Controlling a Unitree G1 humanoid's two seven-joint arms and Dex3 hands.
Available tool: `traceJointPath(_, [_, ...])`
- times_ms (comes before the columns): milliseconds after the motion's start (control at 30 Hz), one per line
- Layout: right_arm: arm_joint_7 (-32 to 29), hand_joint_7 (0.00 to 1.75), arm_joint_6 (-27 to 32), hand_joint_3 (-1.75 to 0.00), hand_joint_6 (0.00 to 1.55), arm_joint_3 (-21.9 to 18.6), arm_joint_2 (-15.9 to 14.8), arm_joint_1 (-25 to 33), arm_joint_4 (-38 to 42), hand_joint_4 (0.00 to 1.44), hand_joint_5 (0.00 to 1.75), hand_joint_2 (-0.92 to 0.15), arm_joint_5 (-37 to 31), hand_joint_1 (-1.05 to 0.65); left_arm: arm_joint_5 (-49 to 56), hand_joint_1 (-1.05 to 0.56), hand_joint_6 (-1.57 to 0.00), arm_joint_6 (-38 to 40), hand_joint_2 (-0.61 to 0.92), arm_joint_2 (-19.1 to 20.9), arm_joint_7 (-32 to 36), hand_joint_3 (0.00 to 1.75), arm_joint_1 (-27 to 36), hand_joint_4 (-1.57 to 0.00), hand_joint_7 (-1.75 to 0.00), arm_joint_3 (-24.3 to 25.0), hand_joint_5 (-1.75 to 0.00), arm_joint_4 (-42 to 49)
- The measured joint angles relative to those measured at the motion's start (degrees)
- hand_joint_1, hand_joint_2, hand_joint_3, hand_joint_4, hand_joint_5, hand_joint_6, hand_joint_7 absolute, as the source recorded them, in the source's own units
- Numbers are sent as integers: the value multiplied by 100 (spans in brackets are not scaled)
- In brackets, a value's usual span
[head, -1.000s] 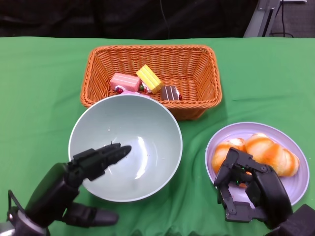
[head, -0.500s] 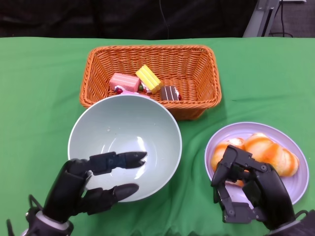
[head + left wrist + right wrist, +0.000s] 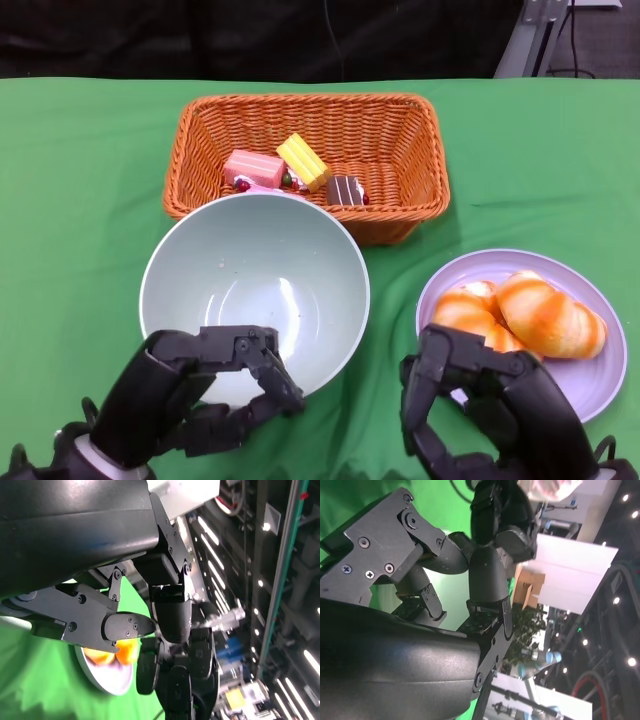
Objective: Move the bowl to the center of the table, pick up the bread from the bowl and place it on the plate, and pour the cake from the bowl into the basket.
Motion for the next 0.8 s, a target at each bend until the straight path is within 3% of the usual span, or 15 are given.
traceJointPath(100, [58, 161, 218, -139, 73, 197, -114, 142, -431, 92, 175, -32, -62, -30, -193, -10, -71, 537, 81, 0, -373, 69, 268, -76, -140, 125, -166, -637])
traceJointPath(200, [69, 160, 367, -136, 74, 309, -161, 227, -683, 94, 175, -33, -70, -31, -418, -11, -71, 1066, 78, -2, -788, 73, 517, -76, -144, 248, -167, -1126])
traceJointPath(333, [66, 159, 621, -129, 75, 428, -235, 355, -996, 95, 175, -38, -71, -33, -436, -13, -72, 1544, 77, -47, -1108, 70, 756, -78, -147, 448, -167, -1593])
traceJointPath(567, [60, 154, 751, -128, 77, 490, -308, 373, -1271, 94, 175, -38, -107, -32, -515, -18, -72, 2272, 91, -131, -1605, 42, 987, -78, -149, 745, -171, -2100])
traceJointPath(800, [33, 155, 972, -130, 77, 538, -378, 436, -1434, 96, 175, -38, -122, -31, -490, -20, -71, 2578, 92, -312, -1873, 43, 1140, -77, -153, 974, -175, -2292])
